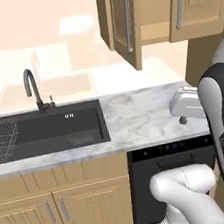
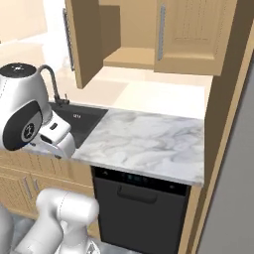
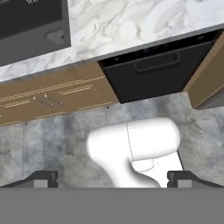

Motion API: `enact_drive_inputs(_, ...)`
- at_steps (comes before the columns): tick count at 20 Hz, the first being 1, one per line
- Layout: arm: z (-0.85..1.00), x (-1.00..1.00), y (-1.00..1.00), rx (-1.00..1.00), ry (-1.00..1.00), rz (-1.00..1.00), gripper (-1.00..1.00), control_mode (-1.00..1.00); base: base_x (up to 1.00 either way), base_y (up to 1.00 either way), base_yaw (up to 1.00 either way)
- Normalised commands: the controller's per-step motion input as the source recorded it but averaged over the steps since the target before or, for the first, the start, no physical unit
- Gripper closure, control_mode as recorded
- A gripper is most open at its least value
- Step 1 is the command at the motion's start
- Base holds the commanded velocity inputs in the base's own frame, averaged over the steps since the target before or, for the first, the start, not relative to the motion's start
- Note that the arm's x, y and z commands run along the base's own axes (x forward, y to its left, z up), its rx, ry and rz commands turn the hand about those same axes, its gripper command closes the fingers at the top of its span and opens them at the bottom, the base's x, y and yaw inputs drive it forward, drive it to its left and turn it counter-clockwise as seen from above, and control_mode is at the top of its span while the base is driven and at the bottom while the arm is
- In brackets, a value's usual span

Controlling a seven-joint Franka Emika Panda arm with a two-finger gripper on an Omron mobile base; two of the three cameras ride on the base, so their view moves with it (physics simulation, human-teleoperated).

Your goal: Open the cabinet and move the ladle to the pot. Then close the cabinet.

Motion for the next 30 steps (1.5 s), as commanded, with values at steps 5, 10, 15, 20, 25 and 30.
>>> enact_drive_inputs(5, 0.00, 0.00, 0.00, 0.00, 0.00, 0.00, -1.00, 1.00, 0.78, -0.25, 0.00)
enact_drive_inputs(10, 0.00, 0.00, 0.00, 0.00, 0.00, 0.00, -1.00, 1.00, 0.62, -0.42, 0.00)
enact_drive_inputs(15, 0.00, 0.00, 0.00, 0.00, 0.00, 0.00, -1.00, 1.00, 0.38, -0.27, 0.00)
enact_drive_inputs(20, 0.00, -0.16, -0.01, 0.00, -0.03, 0.00, -1.00, -1.00, 0.02, -0.05, 0.00)
enact_drive_inputs(25, 0.11, -0.79, 0.41, -0.13, -0.42, 0.00, -1.00, -1.00, 0.00, 0.00, 0.00)
enact_drive_inputs(30, 0.21, -0.40, 0.93, -0.28, -0.63, -0.03, -1.00, -1.00, 0.00, 0.00, 0.00)
